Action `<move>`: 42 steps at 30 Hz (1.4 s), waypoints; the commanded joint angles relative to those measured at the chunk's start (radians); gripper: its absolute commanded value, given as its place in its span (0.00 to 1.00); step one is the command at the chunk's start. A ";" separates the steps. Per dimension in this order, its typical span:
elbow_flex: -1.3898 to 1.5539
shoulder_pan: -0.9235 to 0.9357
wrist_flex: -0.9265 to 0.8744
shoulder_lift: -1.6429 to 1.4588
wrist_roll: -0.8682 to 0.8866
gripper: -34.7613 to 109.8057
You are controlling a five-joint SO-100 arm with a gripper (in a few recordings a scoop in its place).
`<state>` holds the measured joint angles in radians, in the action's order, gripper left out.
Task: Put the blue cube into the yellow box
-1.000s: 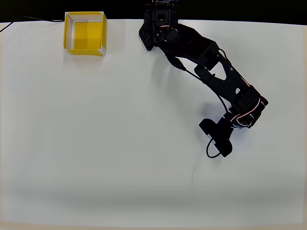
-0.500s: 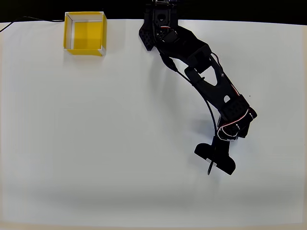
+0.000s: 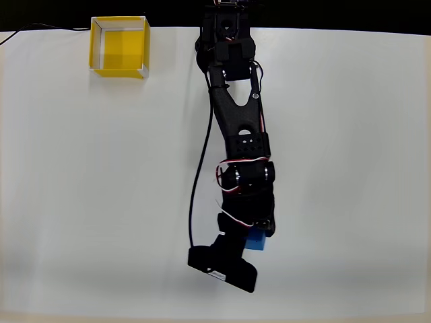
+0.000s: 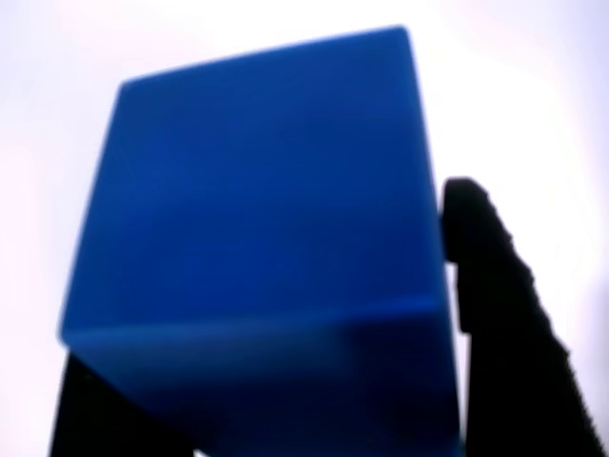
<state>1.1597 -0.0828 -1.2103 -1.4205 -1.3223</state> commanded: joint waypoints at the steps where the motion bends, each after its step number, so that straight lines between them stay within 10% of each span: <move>1: 0.008 0.198 0.071 -0.199 -0.170 0.29; 27: 0.509 1.155 0.509 -0.483 -0.658 0.29; 42: 0.540 1.491 -0.032 -0.684 -0.589 0.29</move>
<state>1.7564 1.3330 -1.1536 -1.9727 -1.9190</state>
